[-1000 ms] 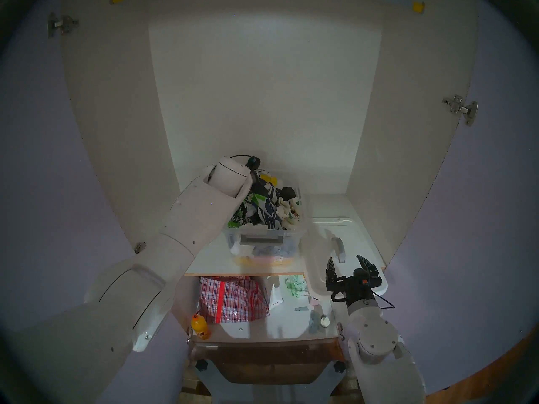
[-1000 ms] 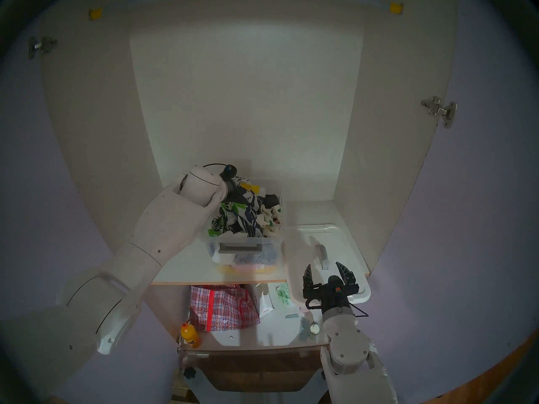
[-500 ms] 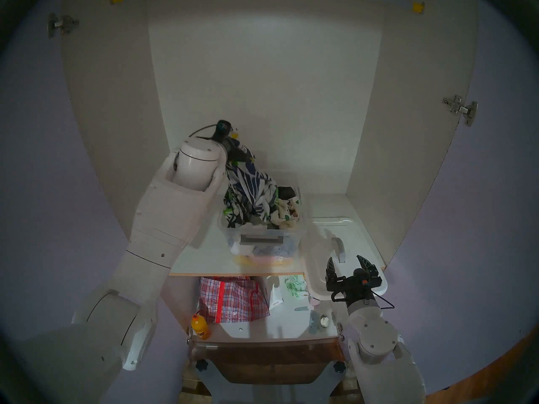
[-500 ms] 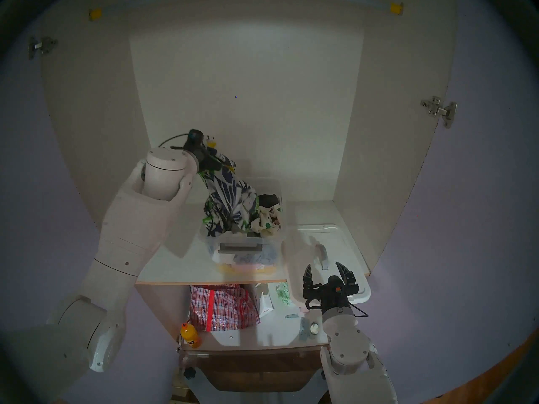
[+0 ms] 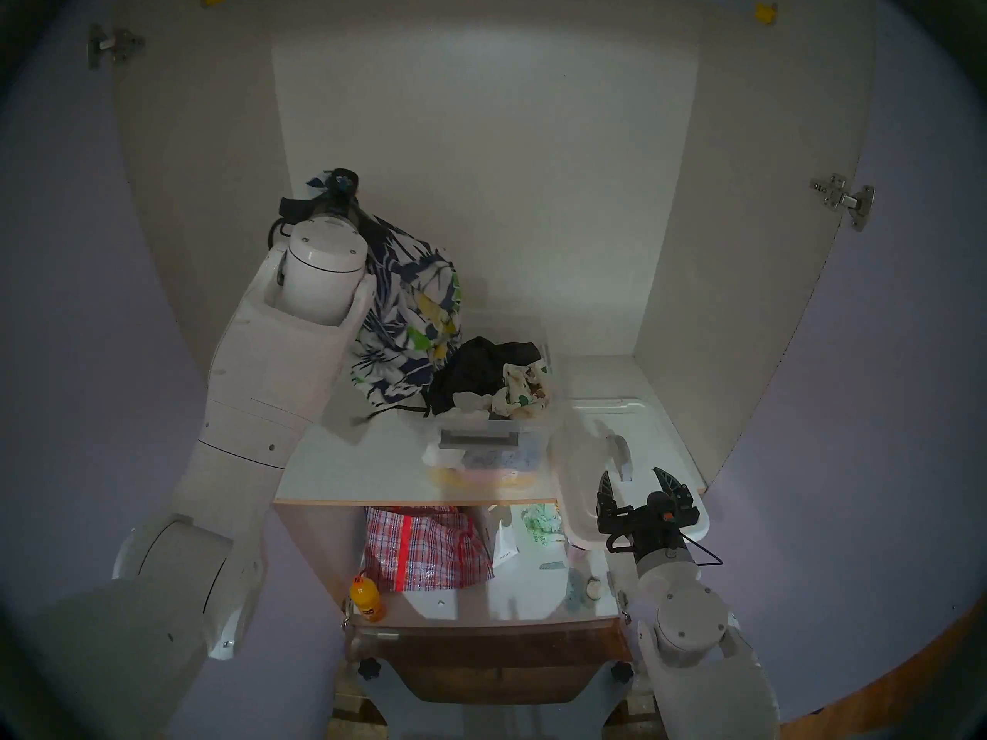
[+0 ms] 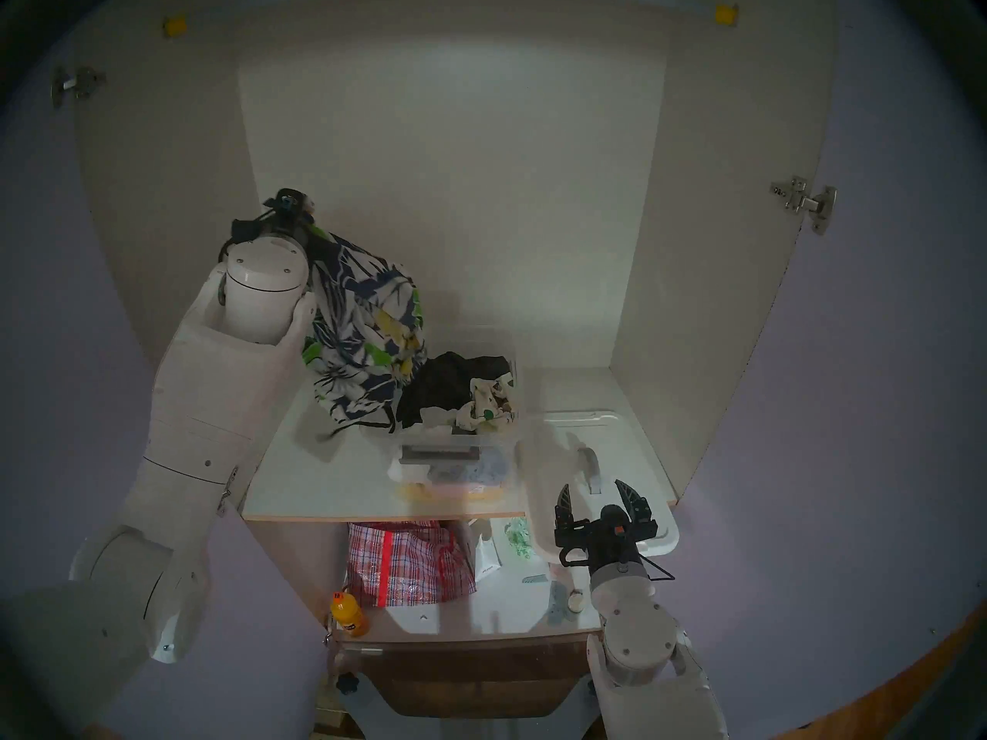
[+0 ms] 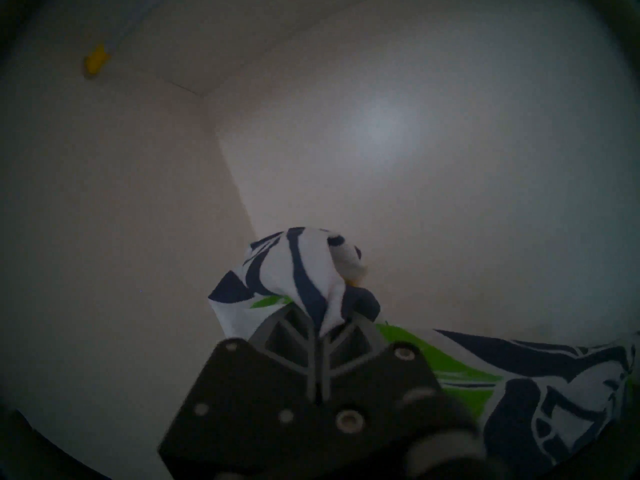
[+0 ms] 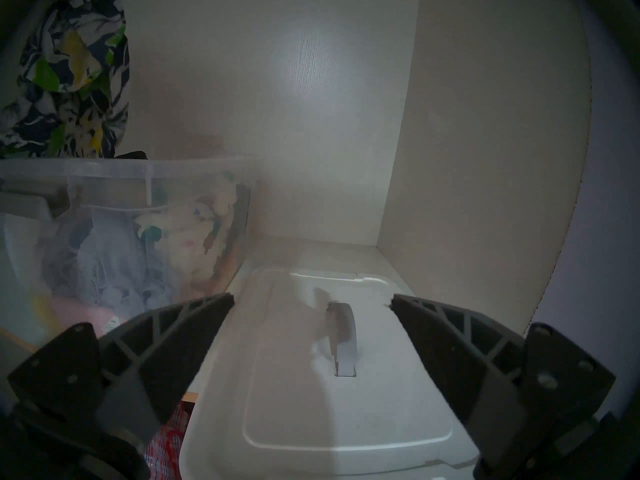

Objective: Take clothing out of the storage bin and put the lid back on the bin

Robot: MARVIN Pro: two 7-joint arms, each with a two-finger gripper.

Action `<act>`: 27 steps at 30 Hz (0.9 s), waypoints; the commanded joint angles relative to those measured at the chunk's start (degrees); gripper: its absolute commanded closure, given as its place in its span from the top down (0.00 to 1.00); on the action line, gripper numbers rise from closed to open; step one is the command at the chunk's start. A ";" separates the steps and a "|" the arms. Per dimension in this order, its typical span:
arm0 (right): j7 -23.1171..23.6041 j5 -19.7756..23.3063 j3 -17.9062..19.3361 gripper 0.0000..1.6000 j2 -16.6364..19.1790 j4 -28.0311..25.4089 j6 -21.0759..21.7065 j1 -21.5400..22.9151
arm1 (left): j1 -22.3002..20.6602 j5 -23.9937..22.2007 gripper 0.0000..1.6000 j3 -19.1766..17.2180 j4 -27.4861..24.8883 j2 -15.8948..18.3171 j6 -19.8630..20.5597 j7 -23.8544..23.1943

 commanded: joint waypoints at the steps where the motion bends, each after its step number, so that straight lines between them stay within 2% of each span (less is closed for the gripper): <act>1: 0.07 0.14 -0.11 1.00 -0.06 -1.41 -1.07 0.47 | -1.83 4.36 0.00 1.33 0.48 1.43 -2.01 4.03; 6: 0.08 0.16 -0.10 1.00 -0.05 -1.41 -1.15 0.45 | -1.21 5.55 0.00 2.19 3.08 3.84 -1.49 7.66; 8: 0.08 0.16 -0.10 1.00 -0.06 -1.41 -1.15 0.45 | -0.80 7.71 0.00 4.38 4.14 5.98 0.00 7.96; 9: 0.08 0.16 -0.10 1.00 -0.06 -1.41 -1.14 0.45 | -0.49 8.31 0.00 5.75 4.71 7.10 2.63 7.27; 11: 0.09 0.16 -0.10 1.00 -0.06 -1.42 -1.18 0.44 | 0.16 7.17 0.00 5.63 5.14 7.13 2.10 7.74; 13: 0.09 0.16 -0.10 1.00 -0.06 -1.41 -1.16 0.45 | 1.71 4.36 0.00 6.33 4.95 8.83 4.63 4.49; 14: 0.09 0.16 -0.10 1.00 -0.06 -1.41 -1.16 0.45 | 1.71 4.36 0.00 6.33 4.95 8.83 4.63 4.49; 17: 0.09 0.16 -0.10 1.00 -0.06 -1.41 -1.15 0.45 | 3.32 1.45 0.00 6.88 4.95 9.89 6.29 0.61; 18: 0.09 0.15 -0.10 1.00 -0.06 -1.41 -1.13 0.45 | 3.45 -0.64 0.00 7.49 4.55 10.66 7.80 -2.47; 21: 0.09 0.15 -0.10 1.00 -0.07 -1.41 -1.14 0.45 | 3.98 -3.08 0.00 6.98 4.97 10.17 8.94 -6.81; 22: 0.10 0.15 -0.09 1.00 -0.07 -1.41 -1.17 0.45 | 3.55 -2.78 0.00 7.56 5.93 10.10 10.04 -7.89; 27: 0.10 0.15 -0.09 1.00 -0.07 -1.41 -1.15 0.45 | 1.94 -1.85 0.00 10.44 10.78 9.54 9.33 -10.60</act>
